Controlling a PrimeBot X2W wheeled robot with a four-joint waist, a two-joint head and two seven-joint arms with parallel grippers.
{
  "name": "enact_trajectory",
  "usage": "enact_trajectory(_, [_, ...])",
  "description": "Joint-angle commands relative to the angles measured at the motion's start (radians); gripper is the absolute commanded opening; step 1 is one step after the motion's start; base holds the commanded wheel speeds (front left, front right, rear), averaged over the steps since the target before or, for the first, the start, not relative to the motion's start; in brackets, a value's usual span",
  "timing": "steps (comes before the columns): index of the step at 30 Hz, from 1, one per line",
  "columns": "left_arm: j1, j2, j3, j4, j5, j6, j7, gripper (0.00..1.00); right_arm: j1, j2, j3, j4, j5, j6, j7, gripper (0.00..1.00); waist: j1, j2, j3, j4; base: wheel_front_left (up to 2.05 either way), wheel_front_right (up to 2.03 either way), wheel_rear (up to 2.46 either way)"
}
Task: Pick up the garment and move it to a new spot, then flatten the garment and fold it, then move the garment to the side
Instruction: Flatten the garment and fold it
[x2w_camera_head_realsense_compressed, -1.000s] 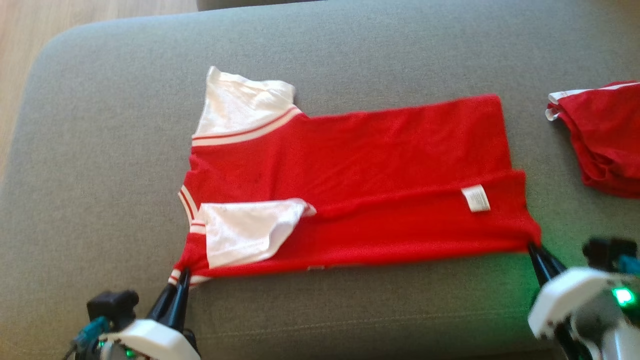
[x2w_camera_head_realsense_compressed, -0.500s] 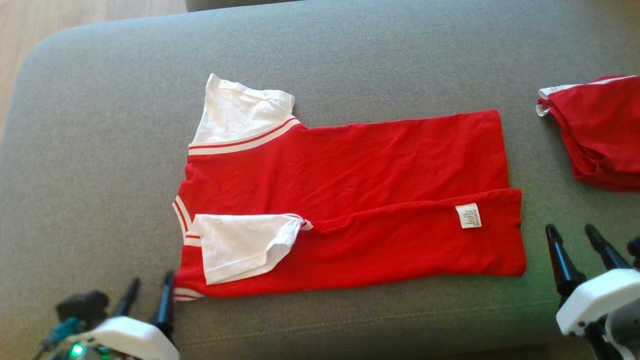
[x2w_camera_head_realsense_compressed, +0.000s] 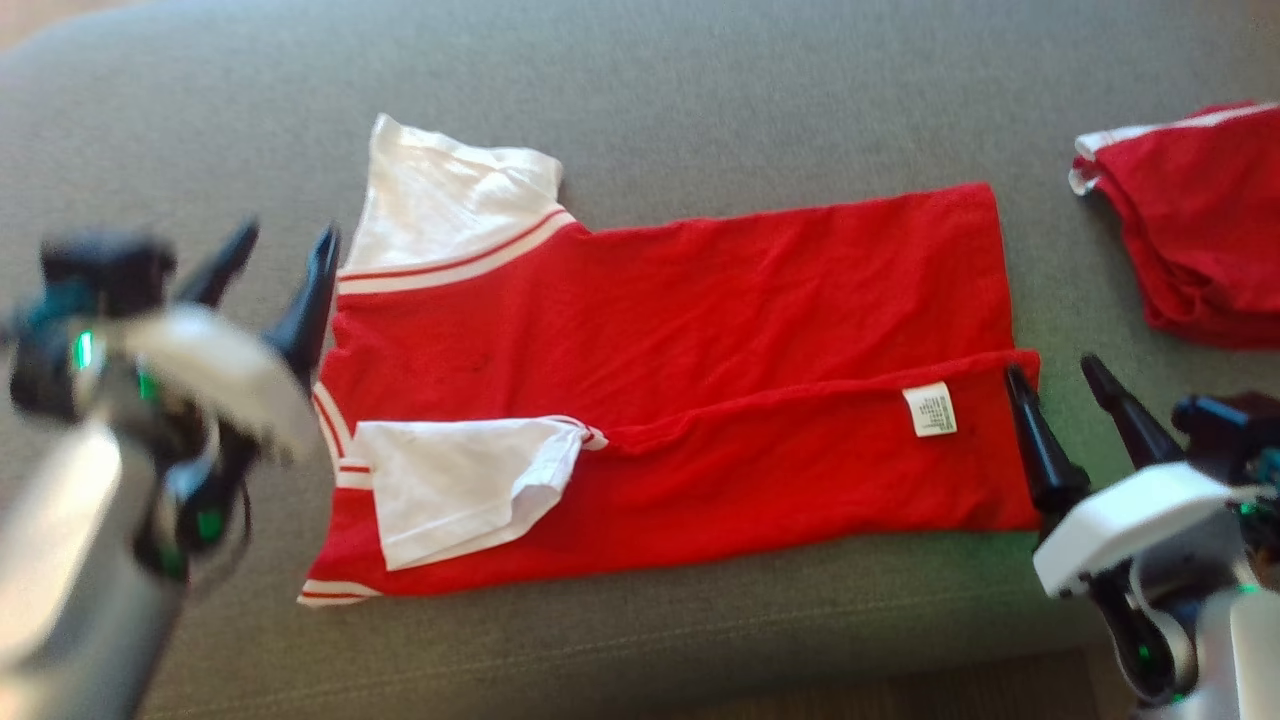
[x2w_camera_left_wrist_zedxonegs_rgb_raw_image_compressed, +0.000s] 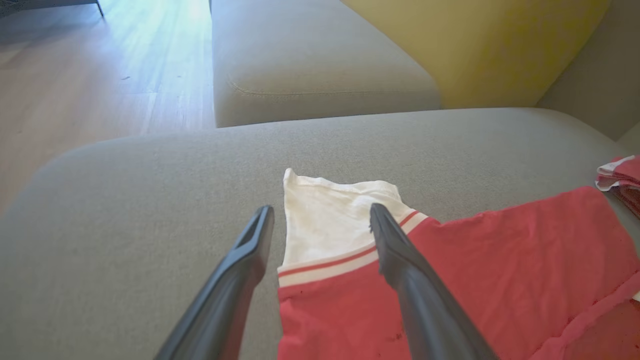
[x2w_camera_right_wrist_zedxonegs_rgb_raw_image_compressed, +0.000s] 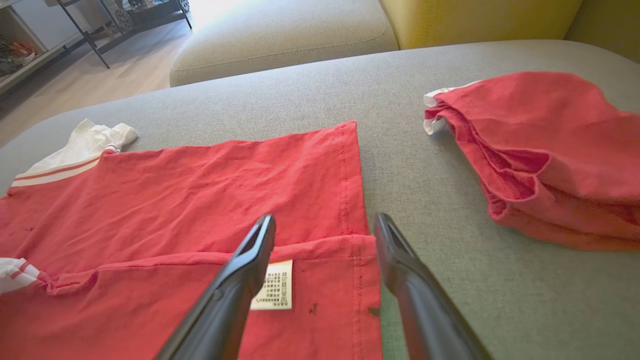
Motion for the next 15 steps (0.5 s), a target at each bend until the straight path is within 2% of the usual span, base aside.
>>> enact_trajectory(1, [-0.063,0.044,0.038,-0.007,0.003,-0.007,0.019,1.00,-0.034,-0.015,0.025,-0.032,-0.003,0.000,-0.010,1.00,-0.0001,0.0000,0.025,-0.014,0.00,0.00,0.00])
enact_trajectory(8, [-0.407,0.036,-0.014,0.238,0.012,-0.096,0.195,1.00,-0.099,-0.015,0.063,-0.029,-0.001,0.000,-0.019,1.00,-0.0001,0.0000,0.132,-0.066,0.00,0.00,0.00])
enact_trajectory(12, [-0.539,0.027,-0.046,0.368,0.019,-0.138,0.277,1.00,-0.121,-0.015,0.073,-0.021,0.011,0.000,-0.034,1.00,-0.0001,0.0000,0.191,-0.097,0.00,0.00,0.00])
enact_trajectory(15, [-0.608,0.024,-0.071,0.445,0.032,-0.153,0.326,1.00,-0.132,-0.015,0.078,-0.011,0.020,0.000,-0.049,1.00,-0.0001,0.0000,0.223,-0.117,0.00,0.00,0.00])
